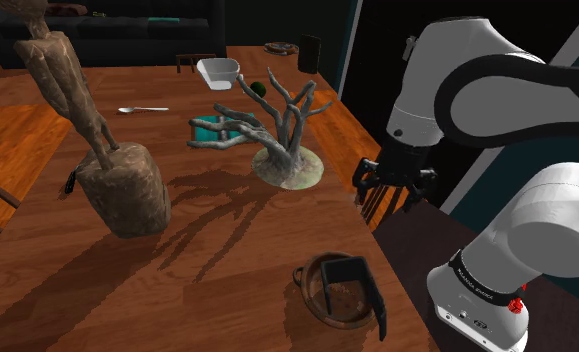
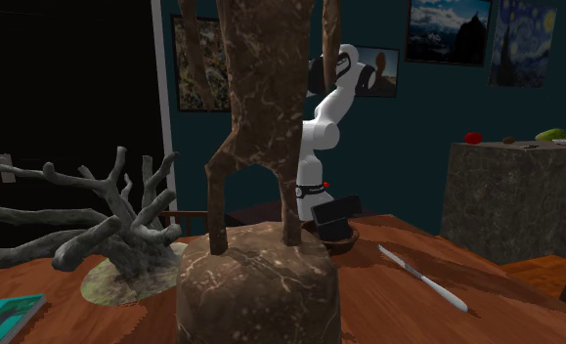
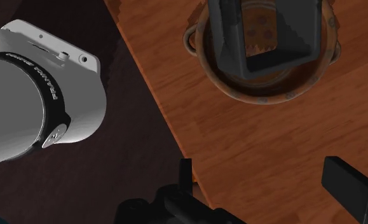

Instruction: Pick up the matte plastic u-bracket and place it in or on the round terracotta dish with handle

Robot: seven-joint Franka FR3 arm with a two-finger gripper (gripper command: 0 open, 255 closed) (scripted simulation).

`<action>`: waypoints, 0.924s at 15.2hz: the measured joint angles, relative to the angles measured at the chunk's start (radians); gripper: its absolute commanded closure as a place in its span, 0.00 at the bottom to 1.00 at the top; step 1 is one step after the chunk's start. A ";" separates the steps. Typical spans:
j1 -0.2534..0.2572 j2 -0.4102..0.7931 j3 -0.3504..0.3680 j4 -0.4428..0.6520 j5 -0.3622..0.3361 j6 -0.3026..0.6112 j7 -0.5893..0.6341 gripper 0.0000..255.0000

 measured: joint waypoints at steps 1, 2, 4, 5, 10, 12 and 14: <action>0.004 0.005 0.007 -0.009 0.007 0.014 0.000 0.00; 0.010 0.005 0.013 -0.024 0.016 0.030 0.000 0.00; 0.012 0.013 0.019 -0.034 0.023 0.047 -0.002 0.00; 0.013 0.015 0.021 -0.037 0.025 0.052 -0.002 0.00; 0.014 0.019 0.023 -0.040 0.027 0.058 -0.003 1.00; 0.014 0.019 0.023 -0.040 0.027 0.058 -0.003 1.00; 0.014 0.019 0.023 -0.040 0.027 0.058 -0.003 1.00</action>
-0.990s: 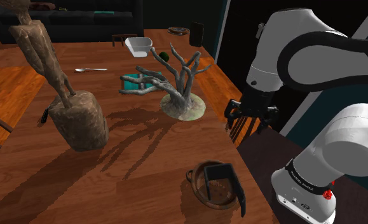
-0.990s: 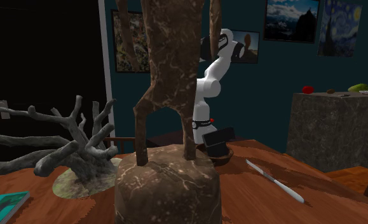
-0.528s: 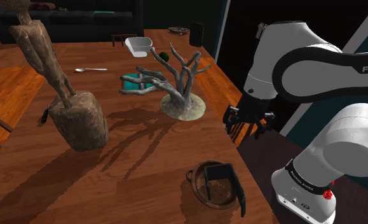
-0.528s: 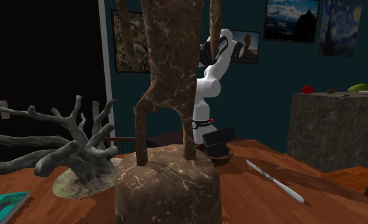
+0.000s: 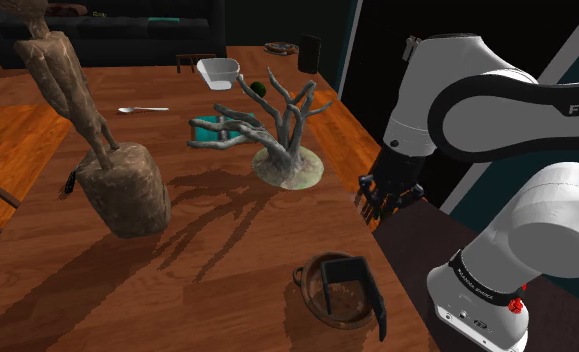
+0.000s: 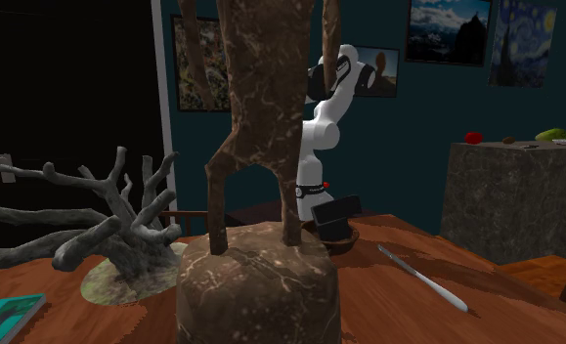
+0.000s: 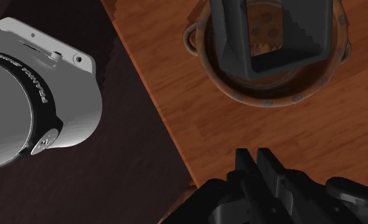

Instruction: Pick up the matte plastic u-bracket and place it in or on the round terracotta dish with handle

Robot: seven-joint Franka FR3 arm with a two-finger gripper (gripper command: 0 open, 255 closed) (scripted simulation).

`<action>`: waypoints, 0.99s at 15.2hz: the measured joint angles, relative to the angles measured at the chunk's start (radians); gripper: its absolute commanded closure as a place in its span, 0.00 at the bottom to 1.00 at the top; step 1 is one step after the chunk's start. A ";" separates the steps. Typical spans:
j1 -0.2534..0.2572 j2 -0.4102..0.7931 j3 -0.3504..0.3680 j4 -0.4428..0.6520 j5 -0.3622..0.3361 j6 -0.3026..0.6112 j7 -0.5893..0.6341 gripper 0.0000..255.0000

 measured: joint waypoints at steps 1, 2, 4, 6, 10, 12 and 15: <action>0.000 0.000 0.000 0.000 0.000 0.000 0.000 1.00; 0.000 0.000 0.000 0.000 0.000 0.000 0.000 1.00; 0.000 0.000 0.000 0.000 0.000 0.000 0.000 1.00; 0.000 0.000 0.000 0.000 0.000 0.000 0.000 0.00; 0.026 0.088 0.066 0.044 0.026 0.027 0.035 0.00; 0.041 0.178 0.130 0.097 0.043 0.050 0.072 0.00; 0.041 0.328 0.227 0.181 0.047 0.094 0.126 0.00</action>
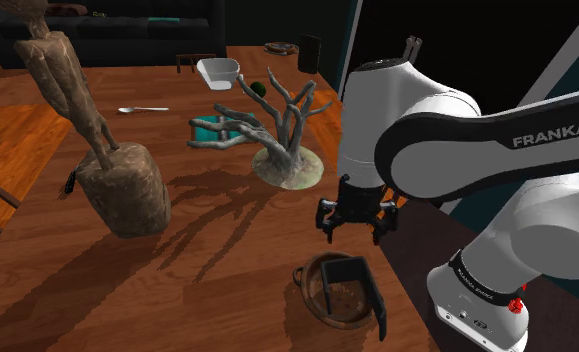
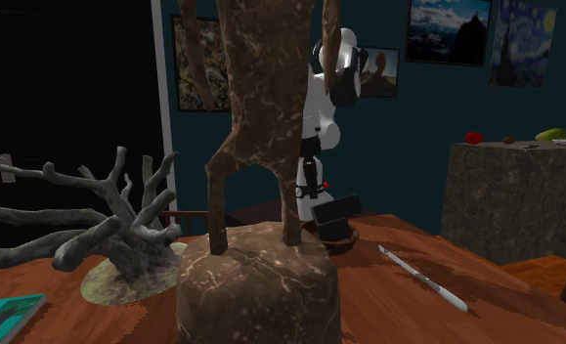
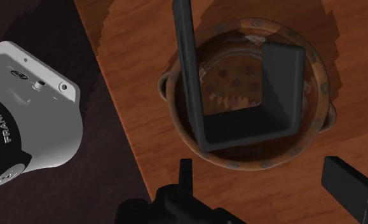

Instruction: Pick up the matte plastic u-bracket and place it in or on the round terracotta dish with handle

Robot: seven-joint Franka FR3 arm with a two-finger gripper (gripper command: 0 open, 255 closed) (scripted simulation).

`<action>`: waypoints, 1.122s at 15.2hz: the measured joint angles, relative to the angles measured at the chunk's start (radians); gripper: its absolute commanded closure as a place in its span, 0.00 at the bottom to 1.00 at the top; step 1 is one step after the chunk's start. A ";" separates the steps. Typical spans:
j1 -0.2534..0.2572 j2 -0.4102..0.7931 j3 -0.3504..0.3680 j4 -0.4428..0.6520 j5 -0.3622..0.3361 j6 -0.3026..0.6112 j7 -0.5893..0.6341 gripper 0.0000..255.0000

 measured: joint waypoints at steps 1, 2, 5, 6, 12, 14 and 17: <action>0.001 0.037 0.028 0.021 -0.002 0.007 0.018 0.00; 0.004 0.066 0.052 0.048 -0.009 0.000 0.038 0.00; -0.026 0.229 0.152 0.144 -0.057 0.037 0.111 0.00; -0.034 0.280 0.184 0.170 -0.078 0.049 0.138 0.00; -0.048 0.419 0.266 0.194 -0.130 0.134 0.214 0.00; -0.048 0.442 0.278 0.181 -0.136 0.167 0.225 0.00; -0.051 0.463 0.286 0.168 -0.144 0.197 0.230 0.00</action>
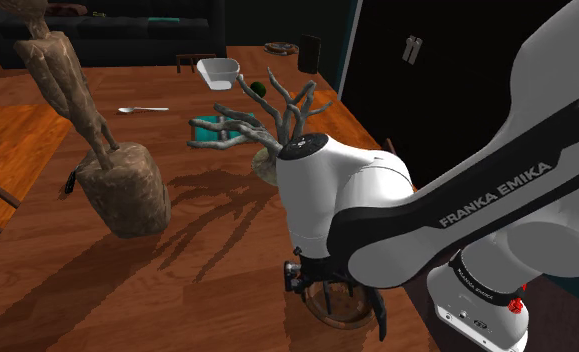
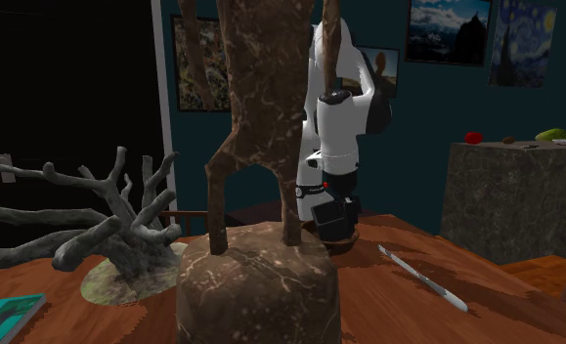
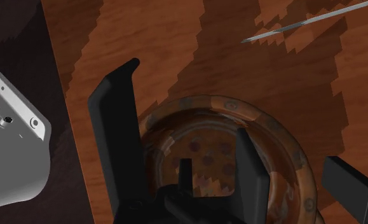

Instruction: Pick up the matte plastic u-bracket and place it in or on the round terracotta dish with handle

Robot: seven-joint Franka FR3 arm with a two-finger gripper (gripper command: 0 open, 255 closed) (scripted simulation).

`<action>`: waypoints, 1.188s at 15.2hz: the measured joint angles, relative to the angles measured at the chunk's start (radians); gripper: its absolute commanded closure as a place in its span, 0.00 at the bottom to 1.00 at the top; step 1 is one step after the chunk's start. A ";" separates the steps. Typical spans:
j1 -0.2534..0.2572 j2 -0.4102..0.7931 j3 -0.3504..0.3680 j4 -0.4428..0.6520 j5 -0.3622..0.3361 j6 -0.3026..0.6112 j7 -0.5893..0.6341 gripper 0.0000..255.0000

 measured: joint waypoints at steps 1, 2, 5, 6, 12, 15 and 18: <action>0.000 0.002 0.001 -0.001 0.000 0.003 0.000 0.00; 0.000 0.003 0.001 -0.001 -0.001 0.004 0.001 0.00; 0.000 0.003 0.001 -0.002 -0.001 0.005 0.001 1.00; 0.000 0.003 0.001 -0.002 -0.001 0.005 0.001 1.00; 0.000 0.002 0.002 0.001 0.000 0.009 0.002 1.00; 0.000 0.002 0.001 0.001 0.000 0.004 0.001 1.00; 0.009 -0.037 -0.010 0.005 0.022 -0.034 -0.014 1.00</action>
